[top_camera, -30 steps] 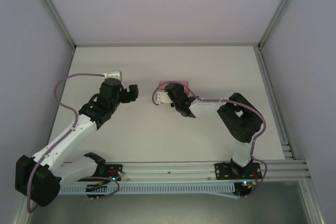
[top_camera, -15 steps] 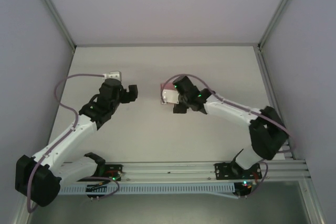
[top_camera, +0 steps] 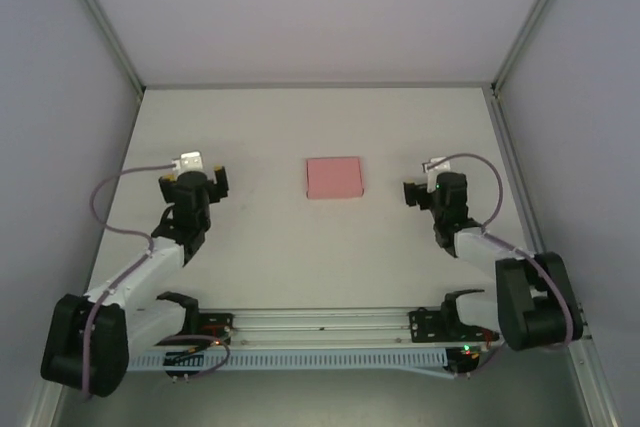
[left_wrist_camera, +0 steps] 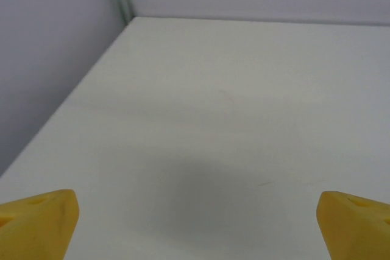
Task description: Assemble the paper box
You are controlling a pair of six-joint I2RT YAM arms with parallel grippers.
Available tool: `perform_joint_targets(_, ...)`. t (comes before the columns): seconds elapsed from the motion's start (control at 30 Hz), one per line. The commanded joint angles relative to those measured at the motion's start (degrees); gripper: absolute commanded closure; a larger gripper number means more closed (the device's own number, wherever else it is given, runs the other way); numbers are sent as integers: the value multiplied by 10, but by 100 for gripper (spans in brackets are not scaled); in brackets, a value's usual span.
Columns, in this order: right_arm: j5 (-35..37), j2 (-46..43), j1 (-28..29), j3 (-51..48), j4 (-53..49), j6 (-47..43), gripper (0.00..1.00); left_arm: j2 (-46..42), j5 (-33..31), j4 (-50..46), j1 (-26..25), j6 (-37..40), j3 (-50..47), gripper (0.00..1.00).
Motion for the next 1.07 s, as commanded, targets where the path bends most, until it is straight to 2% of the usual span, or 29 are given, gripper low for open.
perform_joint_targets(0.0, -4, 54, -27, -22, 245, 50, 0, -14, 41, 223, 54, 57, -51, 0)
perform_joint_targets(0.07, -48, 97, -43, -35, 306, 52, 0, -5, 81, 273, 80, 45, -79, 0)
perform_joint_targets(0.17, -63, 164, -53, -36, 384, 62, 0, 27, 123, 318, 98, 50, -96, 0)
perform_joint_targets(0.2, -73, 161, -58, -23, 357, 65, 0, 45, 123, 323, 99, 60, -94, 0)
perform_joint_targets(0.27, -93, 137, -70, 23, 225, 70, 0, 88, 124, 359, 104, 54, -95, 0)
perform_joint_targets(0.33, -72, 151, -76, 17, 260, 91, 0, 125, 153, 404, 105, 59, -96, 0)
perform_joint_targets(0.47, -64, 143, -76, 25, 232, 86, 0, 200, 180, 381, 105, 82, -53, 0)
perform_joint_targets(0.53, -65, 149, -76, 21, 251, 85, 0, 299, 167, 484, 105, 93, -49, 0)
perform_joint_targets(0.57, -64, 150, -75, 20, 253, 84, 0, 307, 173, 504, 107, 97, -58, 0)
perform_joint_targets(0.6, -64, 148, -75, 21, 248, 84, 0, 277, 182, 433, 111, 91, -45, 0)
perform_joint_targets(0.67, -65, 143, -76, 24, 237, 85, 0, 292, 185, 461, 116, 91, -46, 0)
perform_joint_targets(1.03, -65, 147, -75, 24, 242, 84, 0, 293, 185, 460, 116, 91, -46, 0)
